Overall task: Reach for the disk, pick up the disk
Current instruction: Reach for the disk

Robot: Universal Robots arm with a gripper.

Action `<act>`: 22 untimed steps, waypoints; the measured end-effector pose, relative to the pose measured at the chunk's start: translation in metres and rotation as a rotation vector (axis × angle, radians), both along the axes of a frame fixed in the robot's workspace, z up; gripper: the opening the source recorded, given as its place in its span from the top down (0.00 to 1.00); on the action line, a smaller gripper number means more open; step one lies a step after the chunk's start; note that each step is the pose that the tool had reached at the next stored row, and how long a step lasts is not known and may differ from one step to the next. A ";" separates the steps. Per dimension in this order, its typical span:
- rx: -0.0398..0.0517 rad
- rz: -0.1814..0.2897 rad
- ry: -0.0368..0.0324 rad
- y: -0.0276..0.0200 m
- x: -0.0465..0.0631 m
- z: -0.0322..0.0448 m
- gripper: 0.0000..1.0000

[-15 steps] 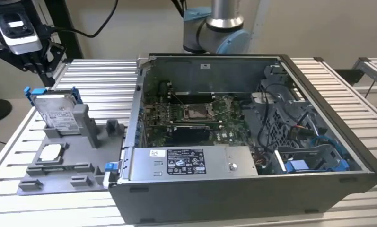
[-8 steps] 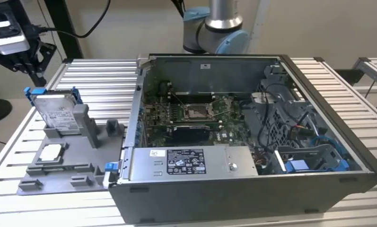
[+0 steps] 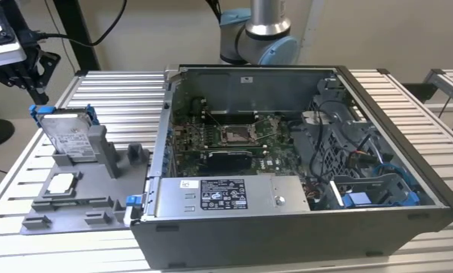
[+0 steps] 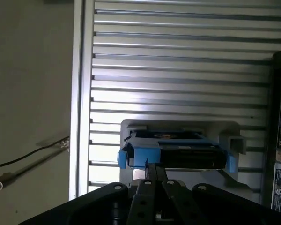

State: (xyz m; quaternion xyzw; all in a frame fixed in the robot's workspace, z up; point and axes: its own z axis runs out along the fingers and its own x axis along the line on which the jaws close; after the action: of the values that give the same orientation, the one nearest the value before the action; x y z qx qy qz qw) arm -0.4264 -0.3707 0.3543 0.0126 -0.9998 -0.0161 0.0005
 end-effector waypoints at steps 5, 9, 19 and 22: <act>0.0000 0.000 0.0000 0.0000 -0.001 0.0000 1.00; 0.0000 0.000 0.0000 0.0000 -0.001 0.0000 1.00; 0.0000 0.035 -0.0001 0.0000 -0.001 -0.0001 1.00; 0.0001 0.058 -0.0001 0.0000 -0.001 0.0000 1.00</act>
State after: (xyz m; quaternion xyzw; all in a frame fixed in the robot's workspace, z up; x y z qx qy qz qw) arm -0.4276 -0.3707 0.3543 0.0417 -0.9990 -0.0161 0.0010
